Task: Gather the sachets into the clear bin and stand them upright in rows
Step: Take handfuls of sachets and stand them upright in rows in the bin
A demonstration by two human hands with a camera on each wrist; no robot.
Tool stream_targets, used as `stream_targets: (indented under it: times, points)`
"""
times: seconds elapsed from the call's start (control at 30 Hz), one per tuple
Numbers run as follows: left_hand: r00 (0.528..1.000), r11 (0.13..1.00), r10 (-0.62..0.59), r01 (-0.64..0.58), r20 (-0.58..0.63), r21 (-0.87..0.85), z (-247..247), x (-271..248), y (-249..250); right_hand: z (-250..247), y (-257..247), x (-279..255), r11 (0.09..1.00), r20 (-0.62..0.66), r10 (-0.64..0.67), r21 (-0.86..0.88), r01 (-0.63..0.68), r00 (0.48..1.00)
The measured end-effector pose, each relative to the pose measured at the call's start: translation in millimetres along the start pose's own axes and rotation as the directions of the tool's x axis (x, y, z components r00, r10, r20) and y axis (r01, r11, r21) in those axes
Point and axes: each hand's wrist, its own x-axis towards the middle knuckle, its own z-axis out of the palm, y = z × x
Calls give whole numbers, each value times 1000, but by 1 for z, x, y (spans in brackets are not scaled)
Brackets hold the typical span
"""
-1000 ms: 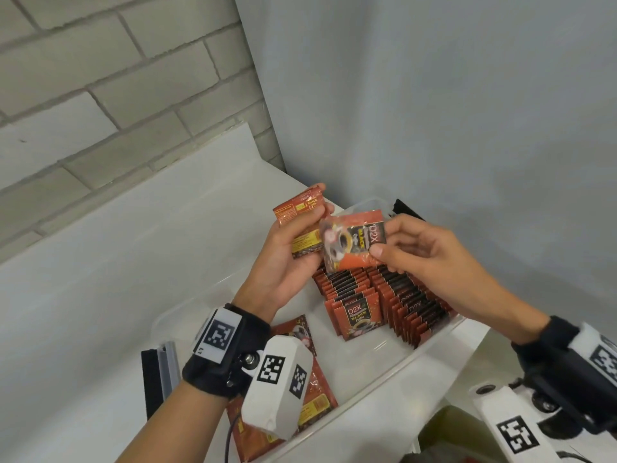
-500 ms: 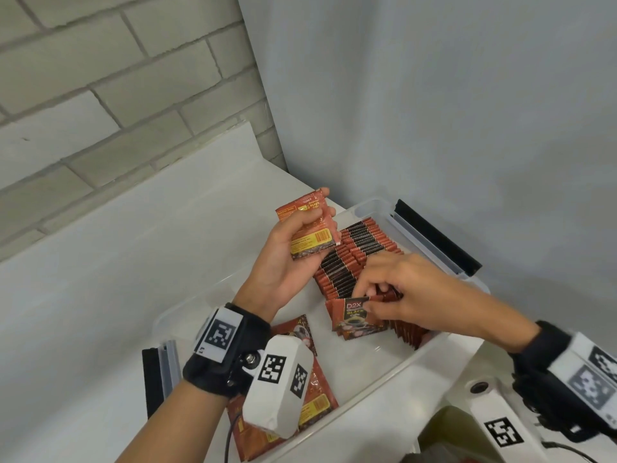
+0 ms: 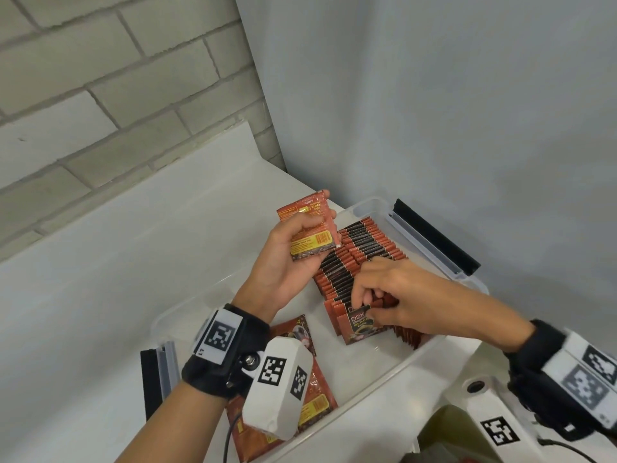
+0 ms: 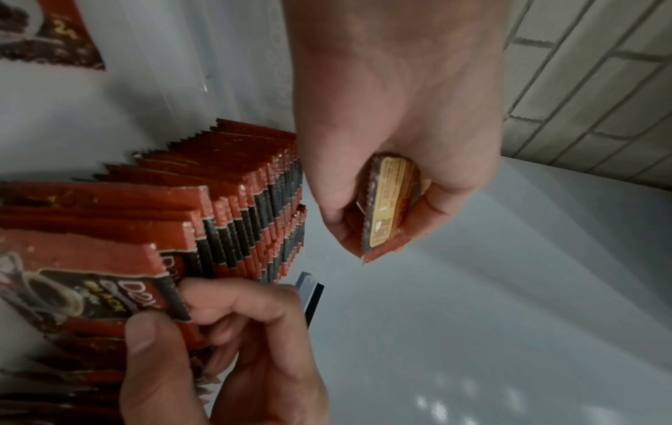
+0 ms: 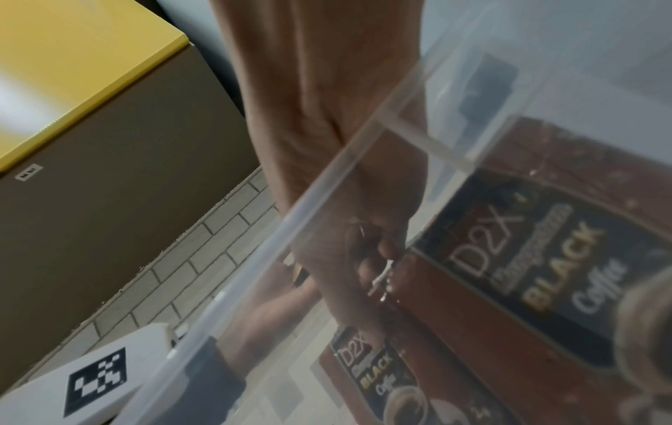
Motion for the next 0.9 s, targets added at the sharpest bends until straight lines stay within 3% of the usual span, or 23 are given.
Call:
stream_targets:
  times: [0.33, 0.53, 0.67, 0.8, 0.9]
  points:
    - [999, 999, -33, 32, -29, -10, 1, 0, 0, -1, 0, 1, 998, 17, 52, 40, -52, 999]
    - [997, 997, -71, 70, 31, 28, 2, -3, -1, -9, -7, 0, 904, -191, 245, 400, -153, 950]
    - [978, 985, -125, 102, 165, 141, 0, -4, -5, -12, -8, 0, 812, -282, 273, 580, -63, 920]
    - [944, 936, -164, 58, 286, 346, 0, -5, -8, -10, -7, -1, 791, -380, 213, 608, 69, 900]
    - [938, 918, -176, 46, 300, 395, -3, -4, -8, -10, -6, -2, 750, -478, 234, 643, 156, 846]
